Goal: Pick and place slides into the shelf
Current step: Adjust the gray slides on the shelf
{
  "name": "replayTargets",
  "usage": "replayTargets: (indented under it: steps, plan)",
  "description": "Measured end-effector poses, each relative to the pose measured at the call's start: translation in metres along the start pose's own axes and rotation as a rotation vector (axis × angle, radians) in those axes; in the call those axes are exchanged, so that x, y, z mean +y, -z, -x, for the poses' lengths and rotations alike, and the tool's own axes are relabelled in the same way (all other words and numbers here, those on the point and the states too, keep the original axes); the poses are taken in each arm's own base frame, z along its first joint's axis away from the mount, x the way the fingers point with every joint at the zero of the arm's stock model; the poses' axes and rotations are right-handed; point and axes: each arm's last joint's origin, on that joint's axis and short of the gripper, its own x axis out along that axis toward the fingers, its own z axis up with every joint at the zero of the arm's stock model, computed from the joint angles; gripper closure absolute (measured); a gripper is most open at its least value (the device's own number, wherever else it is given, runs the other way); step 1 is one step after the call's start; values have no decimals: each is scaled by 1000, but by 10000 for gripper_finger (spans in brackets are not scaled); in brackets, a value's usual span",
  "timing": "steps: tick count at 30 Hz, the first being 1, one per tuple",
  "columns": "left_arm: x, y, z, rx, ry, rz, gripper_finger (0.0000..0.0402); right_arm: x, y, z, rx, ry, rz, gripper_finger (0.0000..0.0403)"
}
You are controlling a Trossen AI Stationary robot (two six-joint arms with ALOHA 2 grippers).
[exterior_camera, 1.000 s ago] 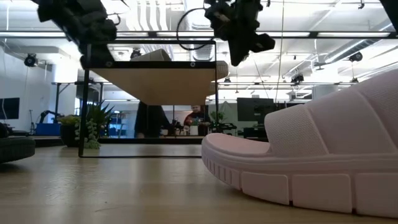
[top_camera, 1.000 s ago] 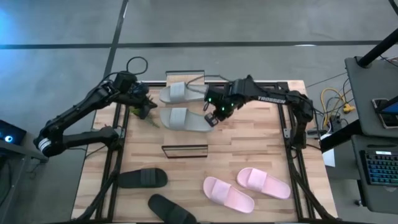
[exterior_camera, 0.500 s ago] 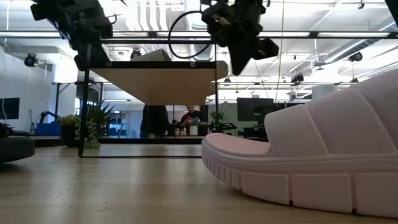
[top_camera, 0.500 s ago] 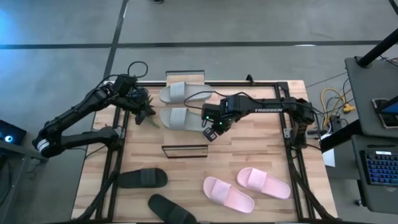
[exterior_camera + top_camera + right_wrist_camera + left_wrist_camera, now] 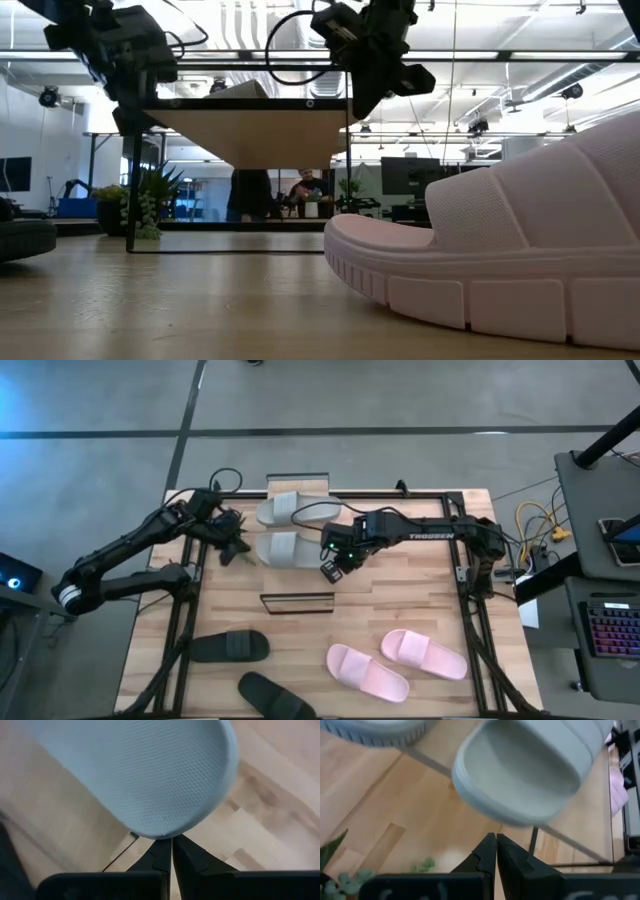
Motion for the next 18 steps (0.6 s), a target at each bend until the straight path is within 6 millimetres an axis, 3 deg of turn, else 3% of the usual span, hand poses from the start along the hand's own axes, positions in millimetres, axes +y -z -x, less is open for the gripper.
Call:
replayTargets:
  steps: [18]
  plan:
    - [9, -12, -12, -35, -43, -27, 402, -25, -25, 1, -40, 32, -40, 394]
